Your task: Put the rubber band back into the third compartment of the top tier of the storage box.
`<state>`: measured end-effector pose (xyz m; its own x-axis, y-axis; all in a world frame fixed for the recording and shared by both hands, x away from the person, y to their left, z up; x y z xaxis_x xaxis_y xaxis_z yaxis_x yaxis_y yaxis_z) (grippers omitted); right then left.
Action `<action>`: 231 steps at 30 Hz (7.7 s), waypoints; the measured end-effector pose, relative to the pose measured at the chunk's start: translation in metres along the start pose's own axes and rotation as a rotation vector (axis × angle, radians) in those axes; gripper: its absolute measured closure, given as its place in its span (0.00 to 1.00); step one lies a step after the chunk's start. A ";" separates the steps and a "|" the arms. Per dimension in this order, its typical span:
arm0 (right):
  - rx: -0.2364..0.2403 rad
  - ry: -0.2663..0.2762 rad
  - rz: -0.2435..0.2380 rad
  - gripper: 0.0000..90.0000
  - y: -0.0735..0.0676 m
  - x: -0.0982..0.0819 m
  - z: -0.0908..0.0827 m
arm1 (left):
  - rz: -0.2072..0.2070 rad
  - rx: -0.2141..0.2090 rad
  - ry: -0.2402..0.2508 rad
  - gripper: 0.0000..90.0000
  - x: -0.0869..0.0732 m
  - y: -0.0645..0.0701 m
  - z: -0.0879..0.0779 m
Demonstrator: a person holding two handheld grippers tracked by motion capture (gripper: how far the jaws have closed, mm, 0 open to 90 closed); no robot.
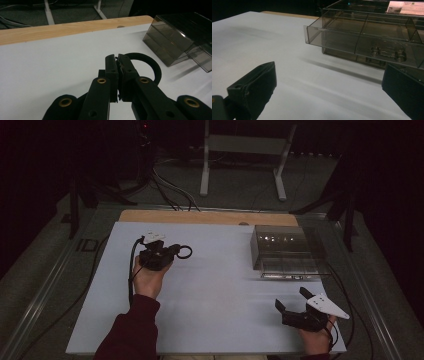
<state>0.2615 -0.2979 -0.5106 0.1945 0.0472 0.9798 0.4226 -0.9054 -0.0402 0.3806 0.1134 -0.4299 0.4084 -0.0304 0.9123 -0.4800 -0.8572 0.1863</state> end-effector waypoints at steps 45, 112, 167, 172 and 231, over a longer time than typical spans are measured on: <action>0.002 0.000 -0.001 0.00 -0.003 0.001 0.001 | 0.086 -0.138 0.014 0.98 0.028 0.063 0.063; -0.025 0.083 0.087 0.03 0.018 0.041 0.014 | 0.153 -0.370 0.030 0.98 0.074 0.167 0.130; 0.023 0.060 0.173 0.98 0.016 0.112 0.065 | 0.141 -0.386 0.112 0.42 0.055 0.153 0.090; 0.011 0.053 0.170 0.98 0.018 0.112 0.065 | 0.156 -0.332 0.131 0.40 0.054 0.131 0.071; -0.220 -0.086 0.137 0.97 0.100 0.075 0.047 | 0.182 0.057 0.180 0.02 -0.052 -0.032 -0.074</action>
<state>0.3602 -0.3649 -0.4509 0.3148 -0.0554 0.9475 0.1866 -0.9752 -0.1190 0.3173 0.1800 -0.4561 0.1721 -0.0986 0.9801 -0.4864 -0.8737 -0.0025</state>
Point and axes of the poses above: each handheld gripper's, and its own axes: z roughly forward along the jaws, x roughly out of its top, y roughly to its right, the point moved 4 cm from there along z, roughly forward along the jaws, and after that the axes turned 10 degrees about y, right-handed, at the moved point
